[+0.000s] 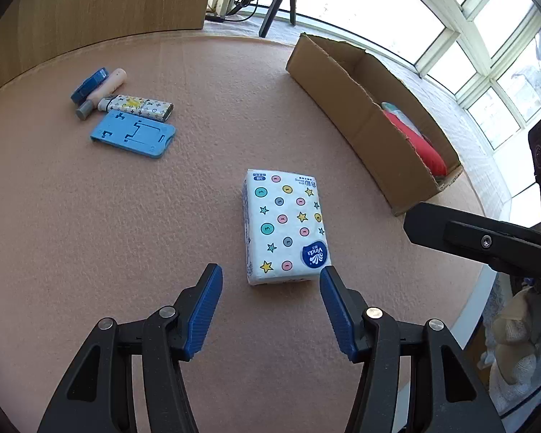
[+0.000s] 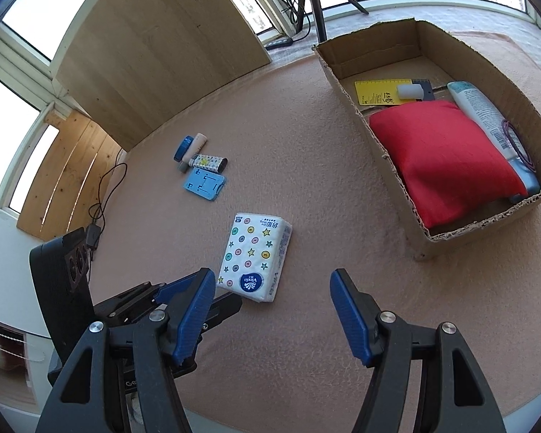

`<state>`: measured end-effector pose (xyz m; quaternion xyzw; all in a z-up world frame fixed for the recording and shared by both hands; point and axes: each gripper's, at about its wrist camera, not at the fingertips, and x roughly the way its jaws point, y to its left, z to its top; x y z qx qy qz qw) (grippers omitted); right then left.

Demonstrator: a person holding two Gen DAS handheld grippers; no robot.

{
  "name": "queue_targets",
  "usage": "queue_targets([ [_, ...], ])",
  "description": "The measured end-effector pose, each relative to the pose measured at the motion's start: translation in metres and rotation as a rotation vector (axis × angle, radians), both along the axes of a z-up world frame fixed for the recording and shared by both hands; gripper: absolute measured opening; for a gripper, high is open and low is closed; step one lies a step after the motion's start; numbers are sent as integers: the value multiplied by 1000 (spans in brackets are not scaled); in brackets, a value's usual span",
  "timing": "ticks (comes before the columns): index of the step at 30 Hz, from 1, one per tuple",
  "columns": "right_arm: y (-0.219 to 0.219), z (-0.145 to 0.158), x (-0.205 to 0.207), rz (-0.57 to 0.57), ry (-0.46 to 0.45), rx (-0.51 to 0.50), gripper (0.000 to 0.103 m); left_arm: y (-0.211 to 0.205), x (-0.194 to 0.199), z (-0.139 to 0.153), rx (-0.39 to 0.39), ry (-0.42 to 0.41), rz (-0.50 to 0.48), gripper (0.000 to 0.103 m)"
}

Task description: Organize objects

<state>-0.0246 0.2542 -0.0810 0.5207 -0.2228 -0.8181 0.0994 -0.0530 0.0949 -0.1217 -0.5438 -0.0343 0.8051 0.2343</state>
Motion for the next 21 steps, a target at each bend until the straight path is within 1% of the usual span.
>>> queue_targets([
  [2,-7,0,-3,17,0,9,62,-1,-1,1,0,2,-3,59],
  [4,-15,-2,-7,37,-2,23,59,1,-5,1,3,2,-11,59],
  [6,-20,-7,-12,52,-17,19,50,3,-6,0,5,2,-16,58],
  [7,-22,-11,-15,57,-27,17,48,4,-7,-1,12,-4,-20,57],
  [8,-24,-14,-17,57,-40,17,42,4,-8,-2,19,-12,-20,53],
  [9,-25,-17,-20,59,-50,17,40,4,-9,-5,22,-17,-21,49],
  [12,-29,-24,-27,68,-69,24,39,5,-13,-11,34,-38,-26,45],
  [15,-31,-33,-33,78,-96,0,38,7,-16,-15,51,-58,-29,45],
  [21,-36,-46,-39,100,-133,-6,38,8,-18,-18,63,-67,-39,45],
])
